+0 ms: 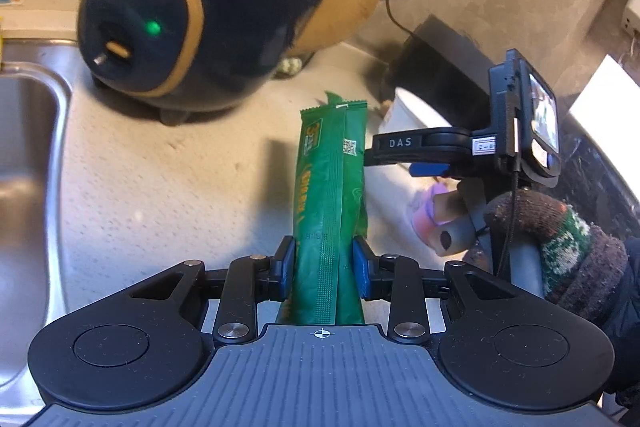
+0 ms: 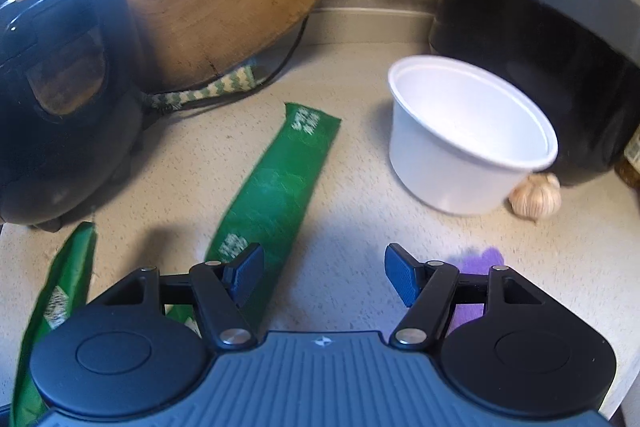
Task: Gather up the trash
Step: 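Reach the right gripper to the purple-and-pink sponge and grasp it while the left gripper holds the sachets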
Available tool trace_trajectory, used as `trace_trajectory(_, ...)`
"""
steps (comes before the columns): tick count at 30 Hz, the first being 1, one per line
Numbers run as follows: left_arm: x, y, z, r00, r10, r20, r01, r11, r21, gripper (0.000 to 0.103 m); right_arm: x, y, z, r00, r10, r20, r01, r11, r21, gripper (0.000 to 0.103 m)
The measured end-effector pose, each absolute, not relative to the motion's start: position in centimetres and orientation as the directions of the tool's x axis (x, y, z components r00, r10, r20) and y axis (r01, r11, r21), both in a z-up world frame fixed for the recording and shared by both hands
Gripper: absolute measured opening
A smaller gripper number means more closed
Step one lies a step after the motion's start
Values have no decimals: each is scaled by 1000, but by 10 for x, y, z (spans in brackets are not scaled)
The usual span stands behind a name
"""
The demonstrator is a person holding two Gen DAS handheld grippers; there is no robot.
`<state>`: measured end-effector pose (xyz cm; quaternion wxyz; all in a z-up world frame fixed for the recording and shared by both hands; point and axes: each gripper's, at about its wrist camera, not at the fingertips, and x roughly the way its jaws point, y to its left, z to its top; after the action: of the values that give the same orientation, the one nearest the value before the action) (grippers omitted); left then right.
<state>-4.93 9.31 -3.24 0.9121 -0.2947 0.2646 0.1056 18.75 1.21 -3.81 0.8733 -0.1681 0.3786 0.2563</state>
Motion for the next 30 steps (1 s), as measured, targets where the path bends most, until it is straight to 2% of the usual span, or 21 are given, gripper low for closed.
trace_trajectory(5,-56,93,-30,855,42,-517,-346,789,-507,34,174,24,-27,573,364,-734,-634,764,-117,68)
trace_trajectory(8,-44,88,-27,852,-1,-523,-316,797,-515,34,166,2,-24,565,408,-717,-622,781,-45,68)
trace_trajectory(15,-4,69,-23,787,-52,-615,-285,853,-437,34,161,-70,-25,606,447,-658,-531,843,83,68)
trace_trajectory(19,12,57,-24,748,-57,-661,-279,877,-391,34,163,-99,-37,603,435,-668,-510,855,97,69)
trace_trajectory(25,16,52,-14,757,-21,-653,-272,898,-345,34,171,-119,-31,595,470,-652,-491,855,169,69)
trace_trajectory(30,4,65,-9,774,67,-629,-349,875,-337,34,181,-93,-19,566,541,-623,-550,810,204,71)
